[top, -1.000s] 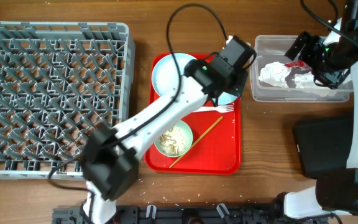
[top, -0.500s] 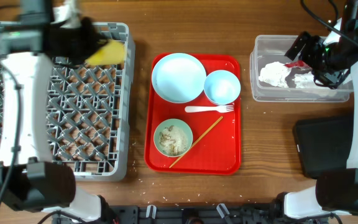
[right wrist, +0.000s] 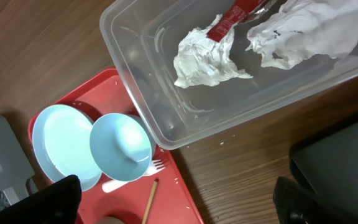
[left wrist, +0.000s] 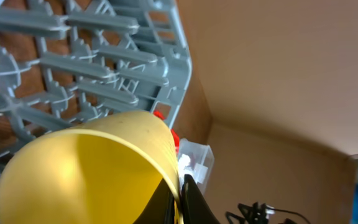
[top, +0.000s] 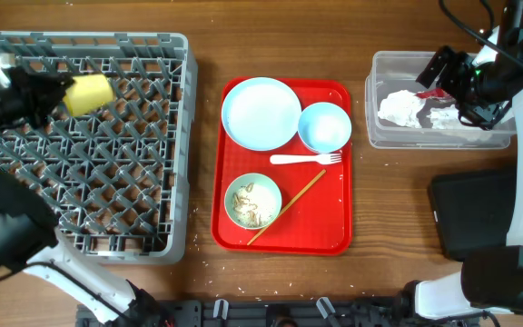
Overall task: Sort waste into correct bins and load items into the dishwasher rack
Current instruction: 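Carry the yellow cup with the left gripper and place it in the rack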
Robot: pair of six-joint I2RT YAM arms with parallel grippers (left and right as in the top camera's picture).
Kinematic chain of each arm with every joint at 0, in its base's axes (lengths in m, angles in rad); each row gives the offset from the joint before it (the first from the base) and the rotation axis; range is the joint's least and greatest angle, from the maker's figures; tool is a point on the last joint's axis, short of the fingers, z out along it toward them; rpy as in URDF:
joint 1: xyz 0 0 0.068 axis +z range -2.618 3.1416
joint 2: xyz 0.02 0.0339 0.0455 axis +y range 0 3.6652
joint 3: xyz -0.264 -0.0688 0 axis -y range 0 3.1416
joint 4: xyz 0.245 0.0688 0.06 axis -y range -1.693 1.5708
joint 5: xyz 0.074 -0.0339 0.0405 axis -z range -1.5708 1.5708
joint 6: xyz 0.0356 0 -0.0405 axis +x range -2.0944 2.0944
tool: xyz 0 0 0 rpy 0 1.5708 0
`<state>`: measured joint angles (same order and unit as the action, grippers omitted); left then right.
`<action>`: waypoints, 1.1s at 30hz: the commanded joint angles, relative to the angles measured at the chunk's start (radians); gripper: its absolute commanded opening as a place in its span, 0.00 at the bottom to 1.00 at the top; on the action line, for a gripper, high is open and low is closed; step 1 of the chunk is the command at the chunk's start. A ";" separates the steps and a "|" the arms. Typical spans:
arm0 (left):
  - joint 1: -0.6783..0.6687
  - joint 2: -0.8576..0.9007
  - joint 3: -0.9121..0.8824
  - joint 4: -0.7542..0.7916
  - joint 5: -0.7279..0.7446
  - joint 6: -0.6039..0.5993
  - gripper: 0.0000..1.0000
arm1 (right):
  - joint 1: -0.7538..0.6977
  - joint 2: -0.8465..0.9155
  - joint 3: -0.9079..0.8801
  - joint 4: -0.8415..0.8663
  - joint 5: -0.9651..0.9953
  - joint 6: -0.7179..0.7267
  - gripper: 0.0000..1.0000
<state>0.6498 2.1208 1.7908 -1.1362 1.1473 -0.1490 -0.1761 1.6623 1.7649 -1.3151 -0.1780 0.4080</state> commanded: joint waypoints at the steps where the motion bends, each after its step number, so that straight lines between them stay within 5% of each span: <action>1: 0.014 0.040 0.006 -0.022 0.049 0.042 0.04 | -0.001 -0.017 0.002 0.002 0.009 0.011 1.00; 24: 0.023 0.075 -0.066 -0.009 0.071 0.119 0.05 | -0.001 -0.017 0.002 0.002 0.009 0.012 1.00; 29: 0.023 0.075 -0.067 -0.040 -0.378 0.056 0.04 | -0.001 -0.017 0.002 0.002 0.009 0.011 1.00; 33: 0.034 0.075 -0.067 -0.070 -0.557 0.033 0.11 | -0.001 -0.017 0.002 0.002 0.010 0.011 1.00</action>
<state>0.6670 2.1521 1.7660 -1.1740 0.9897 -0.1169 -0.1761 1.6623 1.7649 -1.3155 -0.1780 0.4080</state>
